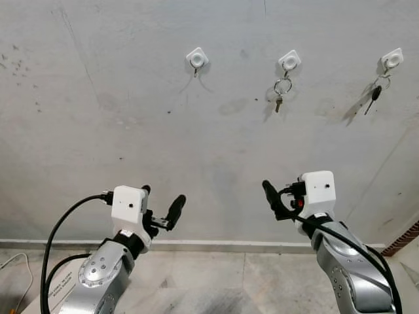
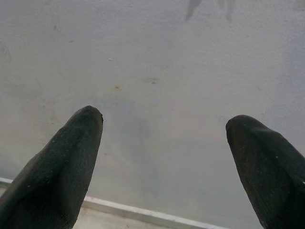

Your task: Hang keys on a hook

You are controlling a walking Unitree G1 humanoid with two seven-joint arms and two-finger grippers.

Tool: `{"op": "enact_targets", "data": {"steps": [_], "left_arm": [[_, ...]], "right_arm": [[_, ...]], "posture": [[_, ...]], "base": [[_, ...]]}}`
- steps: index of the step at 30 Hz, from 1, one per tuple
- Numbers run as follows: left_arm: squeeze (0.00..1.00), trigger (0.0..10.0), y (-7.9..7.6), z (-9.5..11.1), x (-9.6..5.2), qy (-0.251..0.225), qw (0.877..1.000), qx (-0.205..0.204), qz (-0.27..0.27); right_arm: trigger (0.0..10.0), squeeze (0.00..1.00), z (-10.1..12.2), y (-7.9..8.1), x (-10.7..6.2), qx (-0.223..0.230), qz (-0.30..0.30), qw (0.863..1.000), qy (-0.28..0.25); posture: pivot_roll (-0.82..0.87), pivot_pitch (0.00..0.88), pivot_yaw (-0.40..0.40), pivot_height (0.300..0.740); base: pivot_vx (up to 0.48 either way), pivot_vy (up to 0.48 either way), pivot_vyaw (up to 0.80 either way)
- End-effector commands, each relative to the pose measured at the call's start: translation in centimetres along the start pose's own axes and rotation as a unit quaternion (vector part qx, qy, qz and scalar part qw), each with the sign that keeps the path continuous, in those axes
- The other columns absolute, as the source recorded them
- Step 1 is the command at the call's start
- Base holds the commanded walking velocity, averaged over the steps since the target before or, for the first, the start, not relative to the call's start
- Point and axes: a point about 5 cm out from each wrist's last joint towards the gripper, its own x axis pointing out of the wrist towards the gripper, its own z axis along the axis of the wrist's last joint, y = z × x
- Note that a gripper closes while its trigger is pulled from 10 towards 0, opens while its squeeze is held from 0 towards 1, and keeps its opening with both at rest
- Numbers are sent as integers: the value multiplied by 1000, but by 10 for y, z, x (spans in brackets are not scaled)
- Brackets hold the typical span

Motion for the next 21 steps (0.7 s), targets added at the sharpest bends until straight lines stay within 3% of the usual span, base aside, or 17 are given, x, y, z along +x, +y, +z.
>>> {"op": "enact_targets", "data": {"steps": [1,12,21], "left_arm": [[0,10000,-2,3,0,-3,1000,3,-3],[0,10000,-1,2,0,2,1000,-1,1],[0,10000,0,2,0,3,1000,-3,3]], "right_arm": [[10000,0,3,-1,1,0,0,1000,-2],[10000,0,2,-2,1,2,1,1000,5],[10000,0,0,-2,-1,3,1,1000,9]], "posture": [[49,8,26,740],[50,4,23,740],[46,0,21,740]], "base": [[0,0,0],[0,0,0],[-256,0,0]]}}
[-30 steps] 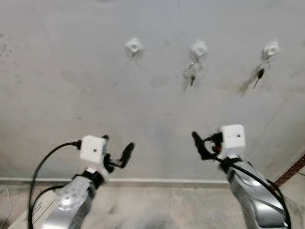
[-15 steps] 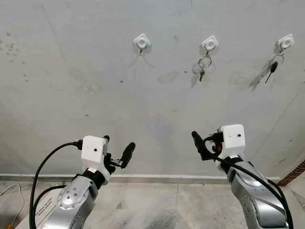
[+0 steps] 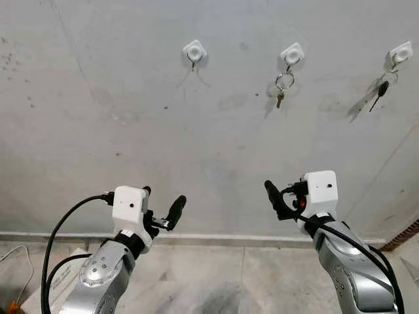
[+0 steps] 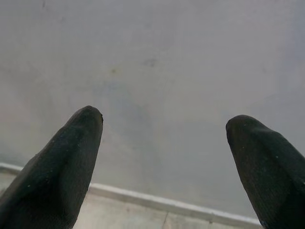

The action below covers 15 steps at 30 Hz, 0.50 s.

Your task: Hang keys on a hook

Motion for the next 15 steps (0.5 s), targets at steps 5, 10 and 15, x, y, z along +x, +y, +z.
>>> {"op": "enact_targets", "data": {"steps": [5,10,15], "left_arm": [[0,10000,3,3,0,-3,1000,1,6],[0,10000,3,3,0,-3,1000,2,6],[0,10000,3,4,0,-2,1000,1,6]], "right_arm": [[10000,0,2,0,-1,2,2,1000,-1],[10000,0,2,0,0,3,2,1000,-1],[10000,0,2,0,0,4,2,1000,-1]], "posture": [[46,0,22,740],[47,0,24,740],[47,0,24,740]], "base": [[-266,0,0],[-261,0,0],[-262,0,0]]}}
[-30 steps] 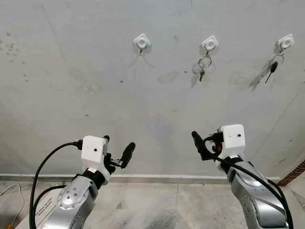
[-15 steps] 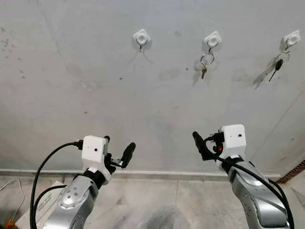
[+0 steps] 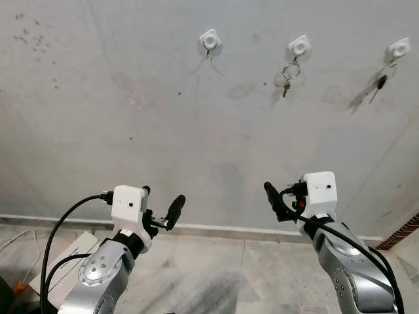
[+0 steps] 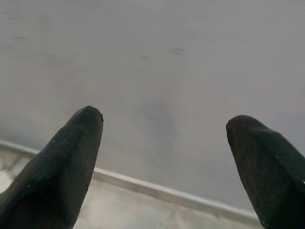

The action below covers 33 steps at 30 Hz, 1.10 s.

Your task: Hang keys on a hook

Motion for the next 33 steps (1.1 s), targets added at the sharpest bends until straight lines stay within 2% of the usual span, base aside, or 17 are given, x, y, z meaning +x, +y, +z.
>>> {"op": "enact_targets", "data": {"steps": [1,33], "left_arm": [[0,10000,0,-2,-1,6,1000,-5,3],[0,10000,-3,-4,0,10,1000,-7,-8]], "right_arm": [[10000,0,4,0,1,1,3,1000,-7],[10000,0,8,-1,0,8,1,1000,-15]], "posture": [[47,0,24,740],[38,0,23,740]], "base": [[-259,0,0],[-260,0,0]]}}
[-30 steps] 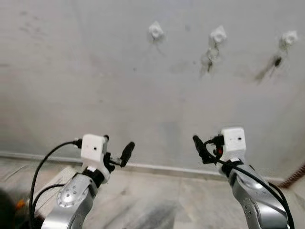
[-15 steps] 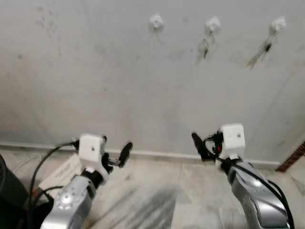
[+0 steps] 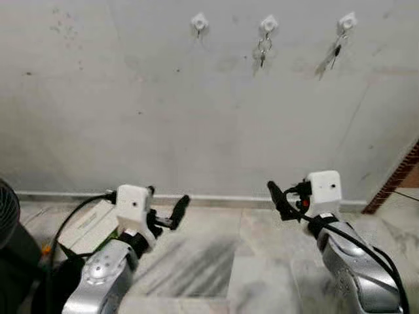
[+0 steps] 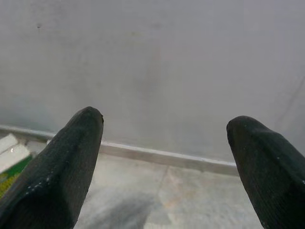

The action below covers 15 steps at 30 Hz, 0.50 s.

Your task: Hang keys on a hook

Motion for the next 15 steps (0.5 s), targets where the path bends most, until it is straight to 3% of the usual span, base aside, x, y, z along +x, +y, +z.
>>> {"op": "enact_targets", "data": {"steps": [1,15], "left_arm": [[0,10000,5,-1,-2,4,1000,6,8],[0,10000,6,0,1,-3,1000,10,7]], "right_arm": [[10000,0,4,6,2,4,12,1000,-6],[10000,0,4,5,3,2,13,1000,-3]], "posture": [[37,0,23,740],[30,0,18,740]], "base": [[-244,0,0],[-35,0,-29]]}}
